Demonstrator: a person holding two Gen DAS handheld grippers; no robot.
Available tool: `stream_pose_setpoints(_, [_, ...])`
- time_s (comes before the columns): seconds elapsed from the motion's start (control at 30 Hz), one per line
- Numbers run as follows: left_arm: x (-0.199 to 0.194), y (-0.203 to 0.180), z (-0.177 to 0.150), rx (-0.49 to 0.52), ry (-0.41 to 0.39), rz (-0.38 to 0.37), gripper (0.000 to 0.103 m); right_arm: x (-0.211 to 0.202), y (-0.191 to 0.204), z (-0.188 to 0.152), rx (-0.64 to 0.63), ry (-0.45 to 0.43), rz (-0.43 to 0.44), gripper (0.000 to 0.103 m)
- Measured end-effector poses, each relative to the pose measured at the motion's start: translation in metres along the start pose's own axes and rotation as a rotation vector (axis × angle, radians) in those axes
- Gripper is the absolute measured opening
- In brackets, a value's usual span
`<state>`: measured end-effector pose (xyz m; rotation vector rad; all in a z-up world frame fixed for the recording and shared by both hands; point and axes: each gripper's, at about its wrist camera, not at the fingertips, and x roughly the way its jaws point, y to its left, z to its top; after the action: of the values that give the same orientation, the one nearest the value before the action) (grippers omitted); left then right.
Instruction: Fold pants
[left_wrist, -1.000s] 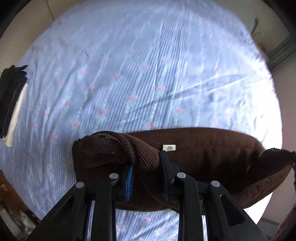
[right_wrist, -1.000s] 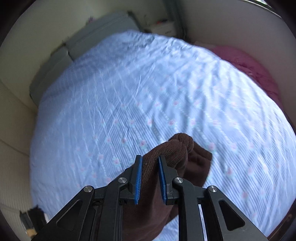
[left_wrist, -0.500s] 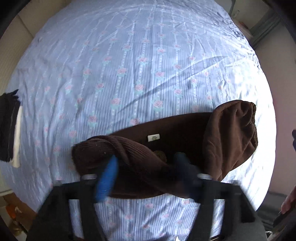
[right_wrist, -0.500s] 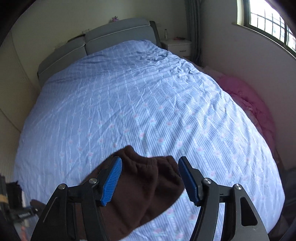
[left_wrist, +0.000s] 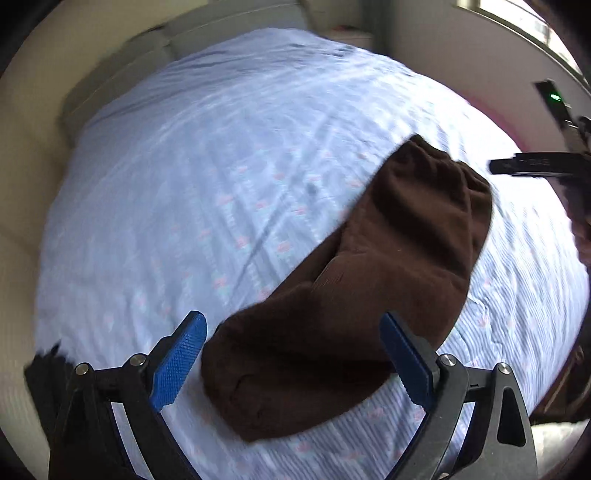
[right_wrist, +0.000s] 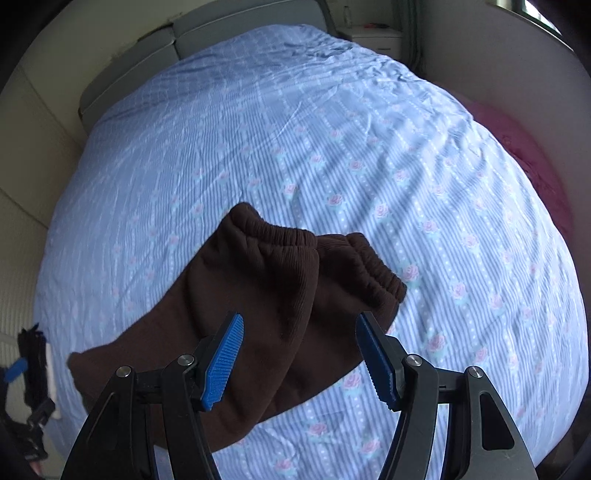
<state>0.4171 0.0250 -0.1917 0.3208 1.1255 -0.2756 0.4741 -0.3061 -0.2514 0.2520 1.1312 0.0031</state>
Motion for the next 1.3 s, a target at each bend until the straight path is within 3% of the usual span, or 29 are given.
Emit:
stream_pose_setpoints(0.1, [0.039,0.001,0.021,0.046,0.083,-0.103,0.094,0.024,0.002,0.010,-0.030,0.025,-0.003,0.065])
stream_pose_setpoints(0.2, [0.072,0.000,0.032,0.017,0.176,-0.157,0.086,0.052,0.003,0.026,-0.028,0.057,0.004,0.065])
stream_pose_setpoints(0.37, [0.105,-0.006,0.031,0.000,0.271,-0.261,0.085,0.107,0.005,0.047,-0.031,0.153,-0.037,0.064])
stream_pose_setpoints(0.43, [0.114,-0.009,0.028,0.001,0.297,-0.272,0.081,0.122,0.006,0.047,-0.030,0.194,-0.045,0.044])
stream_pose_setpoints(0.47, [0.115,-0.010,0.026,0.006,0.301,-0.272,0.069,0.126,0.007,0.046,-0.029,0.205,-0.010,0.031])
stream_pose_setpoints(0.5, [0.116,-0.010,0.024,0.008,0.303,-0.276,0.052,0.127,0.008,0.045,-0.037,0.204,-0.020,0.024])
stream_pose_setpoints(0.57, [0.113,-0.008,0.021,0.000,0.317,-0.309,0.035,0.115,0.011,0.042,-0.051,0.172,-0.022,0.015])
stream_pose_setpoints(0.7, [0.089,-0.007,0.027,0.027,0.262,-0.347,0.032,0.045,-0.004,0.031,0.012,0.038,0.045,0.015])
stream_pose_setpoints(0.83, [0.094,-0.005,0.052,0.063,0.251,-0.289,0.031,0.005,-0.027,0.031,0.051,-0.039,-0.014,0.015])
stream_pose_setpoints(1.03, [0.163,-0.007,0.094,0.004,0.358,-0.193,0.032,0.040,-0.035,0.049,0.045,0.024,-0.124,0.015])
stream_pose_setpoints(1.07, [0.171,-0.011,0.095,0.001,0.379,-0.173,0.035,0.046,-0.036,0.048,0.034,0.039,-0.143,0.018])
stream_pose_setpoints(1.1, [0.177,-0.015,0.095,0.009,0.391,-0.140,0.040,0.048,-0.036,0.047,0.016,0.060,-0.168,0.028])
stream_pose_setpoints(1.13, [0.176,-0.017,0.095,0.017,0.382,-0.102,0.042,0.046,-0.035,0.043,0.001,0.057,-0.205,0.034])
stream_pose_setpoints(1.2, [0.157,-0.019,0.094,0.023,0.298,-0.036,0.052,0.024,-0.027,0.032,-0.064,-0.019,-0.275,0.051])
stream_pose_setpoints(1.23, [0.143,-0.018,0.092,0.028,0.247,-0.011,0.055,0.010,-0.020,0.025,-0.115,-0.060,-0.303,0.054])
stream_pose_setpoints(1.3, [0.103,-0.016,0.082,0.031,0.110,0.046,0.070,-0.019,-0.004,0.006,-0.210,-0.138,-0.274,0.062])
